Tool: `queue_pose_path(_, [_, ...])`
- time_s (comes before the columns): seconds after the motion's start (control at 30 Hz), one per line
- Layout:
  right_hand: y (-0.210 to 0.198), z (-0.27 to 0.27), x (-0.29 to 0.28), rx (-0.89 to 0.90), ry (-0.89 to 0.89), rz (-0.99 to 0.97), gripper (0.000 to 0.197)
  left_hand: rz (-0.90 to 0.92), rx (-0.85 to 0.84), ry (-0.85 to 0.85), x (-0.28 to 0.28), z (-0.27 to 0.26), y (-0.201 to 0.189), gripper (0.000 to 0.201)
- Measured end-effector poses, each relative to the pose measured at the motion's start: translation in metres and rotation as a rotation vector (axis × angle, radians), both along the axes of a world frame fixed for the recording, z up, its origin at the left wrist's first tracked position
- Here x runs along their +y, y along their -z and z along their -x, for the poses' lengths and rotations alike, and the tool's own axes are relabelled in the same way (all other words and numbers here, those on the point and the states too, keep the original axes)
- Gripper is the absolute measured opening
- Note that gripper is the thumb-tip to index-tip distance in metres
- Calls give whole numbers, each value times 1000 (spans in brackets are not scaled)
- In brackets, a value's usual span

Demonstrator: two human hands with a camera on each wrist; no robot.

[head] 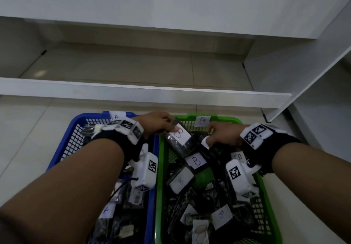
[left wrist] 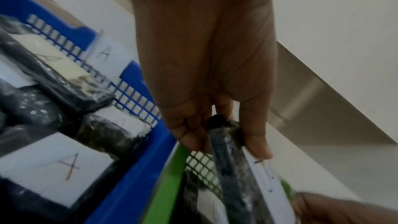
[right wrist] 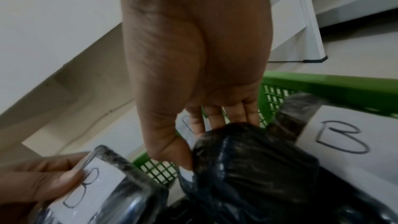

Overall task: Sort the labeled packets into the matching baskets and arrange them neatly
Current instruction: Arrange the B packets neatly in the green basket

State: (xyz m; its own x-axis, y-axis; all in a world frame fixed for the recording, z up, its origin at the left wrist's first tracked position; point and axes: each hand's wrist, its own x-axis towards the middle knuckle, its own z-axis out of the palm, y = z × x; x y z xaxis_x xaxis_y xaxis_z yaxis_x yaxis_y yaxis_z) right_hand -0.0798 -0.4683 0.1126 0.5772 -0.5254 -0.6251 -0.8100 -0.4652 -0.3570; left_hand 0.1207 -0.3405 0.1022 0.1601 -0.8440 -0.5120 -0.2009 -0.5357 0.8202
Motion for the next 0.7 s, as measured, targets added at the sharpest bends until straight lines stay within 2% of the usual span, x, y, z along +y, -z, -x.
queue_pose_path(0.1, [-2, -11, 1, -130, -6, -34, 49, 3, 243, -181, 10, -14, -6, 11])
queue_pose_path(0.17, [4, -17, 4, -239, 10, -18, 52, -5, 312, -247, 17, -25, -4, 16])
queue_pose_path(0.2, [8, -19, 6, -280, 4, 13, 53, -10, 327, -267, 20, -30, -2, 20])
queue_pose_path(0.3, [19, -21, 16, -353, -44, 72, 52, -16, 322, -303, 26, -37, 0, 8])
queue_pose_path(0.43, [28, -25, 23, -332, -124, 150, 51, 15, 349, -346, 29, -40, -1, 14])
queue_pose_path(0.53, [28, -25, 23, -277, -181, 115, 50, 8, 371, -370, 30, -42, -3, 6])
queue_pose_path(0.63, [30, -23, 28, -268, -184, 37, 46, 12, 350, -387, 29, -44, -3, 15])
queue_pose_path(0.7, [38, -22, 37, -290, -195, 71, 45, 11, 349, -382, 29, -43, -3, 17])
